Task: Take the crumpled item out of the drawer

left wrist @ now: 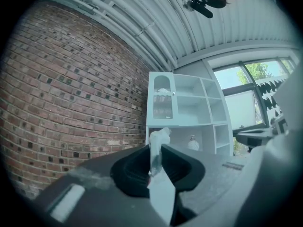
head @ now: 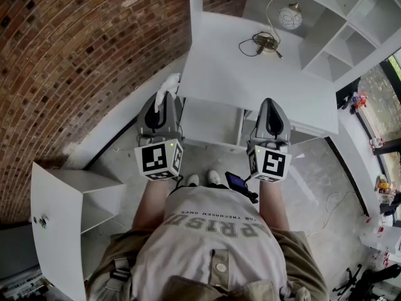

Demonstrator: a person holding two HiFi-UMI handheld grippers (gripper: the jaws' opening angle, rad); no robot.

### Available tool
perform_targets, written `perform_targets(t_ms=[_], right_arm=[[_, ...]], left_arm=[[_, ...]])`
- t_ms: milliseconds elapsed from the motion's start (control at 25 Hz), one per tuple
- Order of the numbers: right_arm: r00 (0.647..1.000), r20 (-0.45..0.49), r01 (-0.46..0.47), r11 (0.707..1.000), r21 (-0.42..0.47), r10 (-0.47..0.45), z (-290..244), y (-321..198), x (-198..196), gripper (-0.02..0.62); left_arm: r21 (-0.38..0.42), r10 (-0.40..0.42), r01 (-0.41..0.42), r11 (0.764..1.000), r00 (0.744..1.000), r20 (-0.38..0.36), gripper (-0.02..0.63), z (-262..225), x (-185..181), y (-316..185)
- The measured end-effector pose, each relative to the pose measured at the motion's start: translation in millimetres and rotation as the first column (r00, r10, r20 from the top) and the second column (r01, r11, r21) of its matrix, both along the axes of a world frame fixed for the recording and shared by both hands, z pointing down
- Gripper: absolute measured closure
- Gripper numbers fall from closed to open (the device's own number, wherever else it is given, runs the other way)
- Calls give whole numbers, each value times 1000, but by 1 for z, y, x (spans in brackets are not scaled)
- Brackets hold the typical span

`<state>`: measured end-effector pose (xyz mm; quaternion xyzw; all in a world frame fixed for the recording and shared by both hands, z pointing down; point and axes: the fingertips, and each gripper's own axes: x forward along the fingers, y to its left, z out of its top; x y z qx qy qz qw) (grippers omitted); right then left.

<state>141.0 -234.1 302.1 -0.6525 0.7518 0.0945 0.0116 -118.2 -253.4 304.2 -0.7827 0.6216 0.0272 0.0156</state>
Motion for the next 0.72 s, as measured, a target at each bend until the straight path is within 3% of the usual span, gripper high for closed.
perform_targets(t_ms=[720], right_arm=[[1000,-5,-15,1000,1,15,-1,-9,7,595]], left_arm=[[2,-3,3,1000,1000,-2,538,1,2,-13]])
